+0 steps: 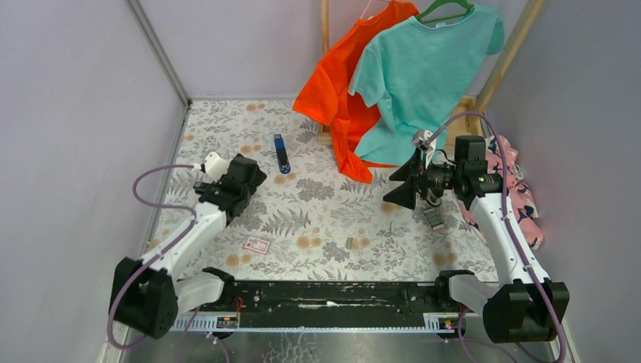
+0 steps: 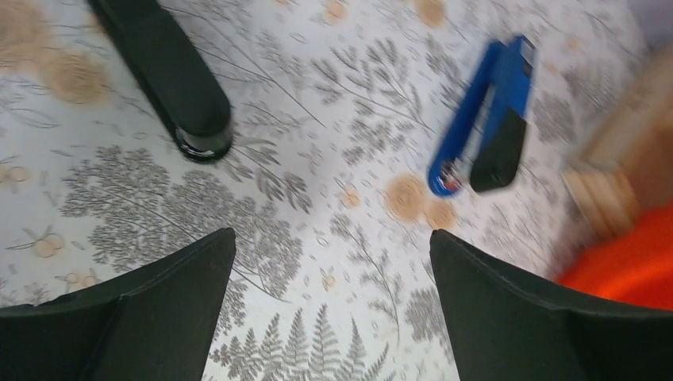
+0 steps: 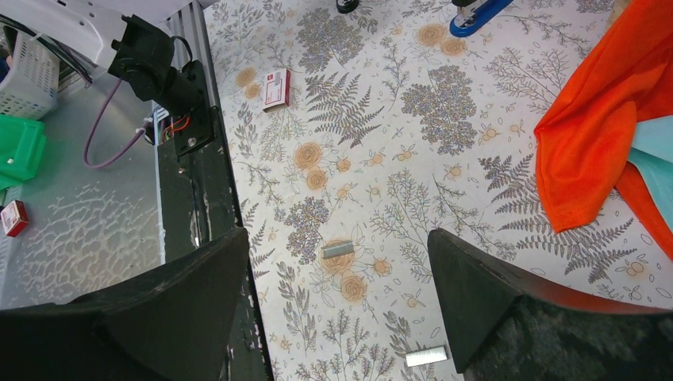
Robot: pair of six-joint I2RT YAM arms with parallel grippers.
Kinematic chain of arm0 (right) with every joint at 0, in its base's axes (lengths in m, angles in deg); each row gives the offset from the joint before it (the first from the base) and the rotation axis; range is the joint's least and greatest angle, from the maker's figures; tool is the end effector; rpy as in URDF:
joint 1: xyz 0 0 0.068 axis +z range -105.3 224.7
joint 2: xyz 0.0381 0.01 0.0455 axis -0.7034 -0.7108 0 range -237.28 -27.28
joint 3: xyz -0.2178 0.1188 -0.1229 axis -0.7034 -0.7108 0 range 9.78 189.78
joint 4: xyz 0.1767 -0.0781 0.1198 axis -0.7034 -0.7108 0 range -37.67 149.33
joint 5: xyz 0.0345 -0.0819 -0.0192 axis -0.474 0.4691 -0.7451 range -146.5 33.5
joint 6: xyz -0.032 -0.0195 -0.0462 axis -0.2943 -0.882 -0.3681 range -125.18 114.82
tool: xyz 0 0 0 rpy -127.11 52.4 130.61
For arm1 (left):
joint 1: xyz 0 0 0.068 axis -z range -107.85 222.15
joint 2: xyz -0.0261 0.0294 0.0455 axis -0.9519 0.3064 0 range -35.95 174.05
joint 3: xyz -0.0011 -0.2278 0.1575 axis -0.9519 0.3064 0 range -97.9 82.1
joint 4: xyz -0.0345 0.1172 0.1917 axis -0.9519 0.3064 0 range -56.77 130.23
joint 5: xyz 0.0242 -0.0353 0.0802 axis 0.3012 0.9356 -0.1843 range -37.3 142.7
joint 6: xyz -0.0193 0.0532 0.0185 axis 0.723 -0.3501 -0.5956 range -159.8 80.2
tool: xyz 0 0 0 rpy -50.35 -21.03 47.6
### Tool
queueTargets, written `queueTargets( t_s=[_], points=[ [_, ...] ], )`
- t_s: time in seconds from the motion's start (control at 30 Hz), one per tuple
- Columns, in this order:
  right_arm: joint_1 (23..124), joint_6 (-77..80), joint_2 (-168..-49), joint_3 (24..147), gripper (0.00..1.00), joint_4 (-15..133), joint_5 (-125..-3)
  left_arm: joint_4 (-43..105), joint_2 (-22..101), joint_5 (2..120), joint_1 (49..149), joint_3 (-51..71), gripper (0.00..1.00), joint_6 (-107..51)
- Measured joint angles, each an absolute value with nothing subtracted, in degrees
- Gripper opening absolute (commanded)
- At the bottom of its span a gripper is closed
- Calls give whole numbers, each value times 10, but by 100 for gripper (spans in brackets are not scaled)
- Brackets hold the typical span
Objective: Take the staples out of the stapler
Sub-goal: Unload the staple at the center of the board.
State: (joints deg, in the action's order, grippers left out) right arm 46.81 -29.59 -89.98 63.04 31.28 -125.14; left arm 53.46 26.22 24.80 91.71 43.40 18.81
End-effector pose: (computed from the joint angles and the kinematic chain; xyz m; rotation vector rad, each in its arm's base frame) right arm 0.1820 0.0473 0.3222 -1.0175 1.6366 1.0490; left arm 0.1868 -0.0447 0.2451 -0.9646 2.0139 -0.1703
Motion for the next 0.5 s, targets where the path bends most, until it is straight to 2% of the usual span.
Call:
queueTargets(
  t_s=[0.2,0.37,0.47,0.5],
  points=[
    [468,-296,-899,630,91,313,-1251,622,375,175,894,355,100,261],
    [468,-296,-894,630,91,313,-1251,646,462,180,808,314,100,297],
    [468,-296,-893,630,91,313,-1251,658,506,189,766,301,98,311],
    [468,-296,-893,630,91,313,-1251,661,517,192,759,297,93,314]
  ],
)
